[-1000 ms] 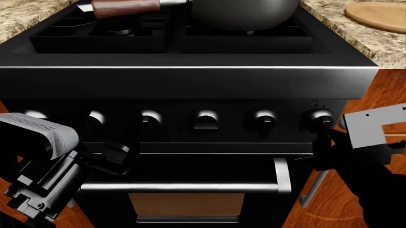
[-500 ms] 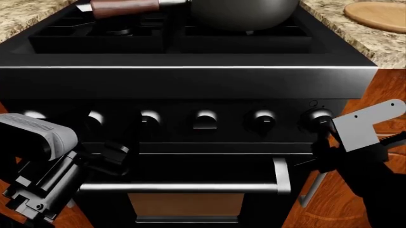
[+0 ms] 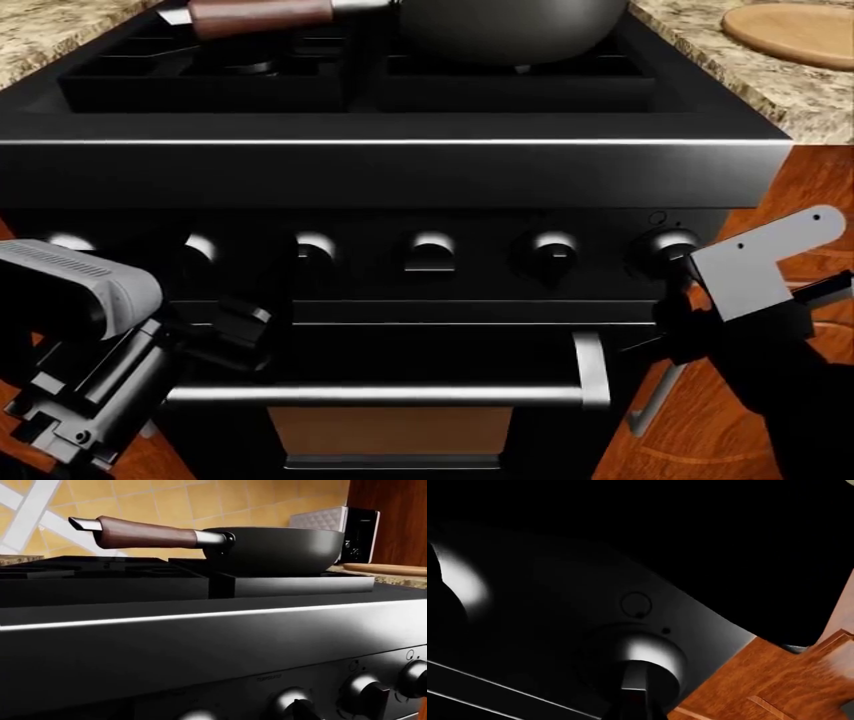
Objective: Pick the croissant and place it on the pan. Then turn on the stove to warm the croissant.
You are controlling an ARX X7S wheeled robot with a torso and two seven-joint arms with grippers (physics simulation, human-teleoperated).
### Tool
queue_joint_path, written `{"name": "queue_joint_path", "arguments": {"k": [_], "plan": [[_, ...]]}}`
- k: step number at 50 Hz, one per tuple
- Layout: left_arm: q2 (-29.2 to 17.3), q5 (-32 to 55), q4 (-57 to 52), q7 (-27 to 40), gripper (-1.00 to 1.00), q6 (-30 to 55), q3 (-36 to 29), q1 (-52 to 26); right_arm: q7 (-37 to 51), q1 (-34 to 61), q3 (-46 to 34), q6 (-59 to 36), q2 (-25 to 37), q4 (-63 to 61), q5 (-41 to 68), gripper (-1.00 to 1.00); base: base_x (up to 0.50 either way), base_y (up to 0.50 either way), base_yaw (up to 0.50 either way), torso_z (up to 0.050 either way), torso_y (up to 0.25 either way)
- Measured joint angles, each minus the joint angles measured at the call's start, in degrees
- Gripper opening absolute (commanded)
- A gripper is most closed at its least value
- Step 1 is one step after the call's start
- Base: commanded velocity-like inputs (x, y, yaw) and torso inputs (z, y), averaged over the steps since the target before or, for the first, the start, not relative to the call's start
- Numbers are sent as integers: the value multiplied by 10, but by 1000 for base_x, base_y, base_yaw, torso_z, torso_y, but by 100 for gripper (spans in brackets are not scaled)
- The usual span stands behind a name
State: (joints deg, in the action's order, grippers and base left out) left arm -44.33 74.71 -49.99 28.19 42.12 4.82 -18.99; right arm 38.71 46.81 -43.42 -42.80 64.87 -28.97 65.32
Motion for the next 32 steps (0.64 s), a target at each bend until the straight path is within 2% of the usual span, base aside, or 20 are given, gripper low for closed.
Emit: {"name": "queue_joint_path", "arguments": {"k": [3,4,32], "plan": [[-1,2,-1,1,100,-1,1,0,1,1,2,0,1,-3,3,-100,0,0,0,0,4],[-1,2,-2,1,100,-1,1,0,2,1,2,1,2,-4,5,100,0,0,0,10,0],[-9,13,-11,7,100,-7,5,2,30,8,43,47,43,-91,81,100,0,0,0,0,0]]}}
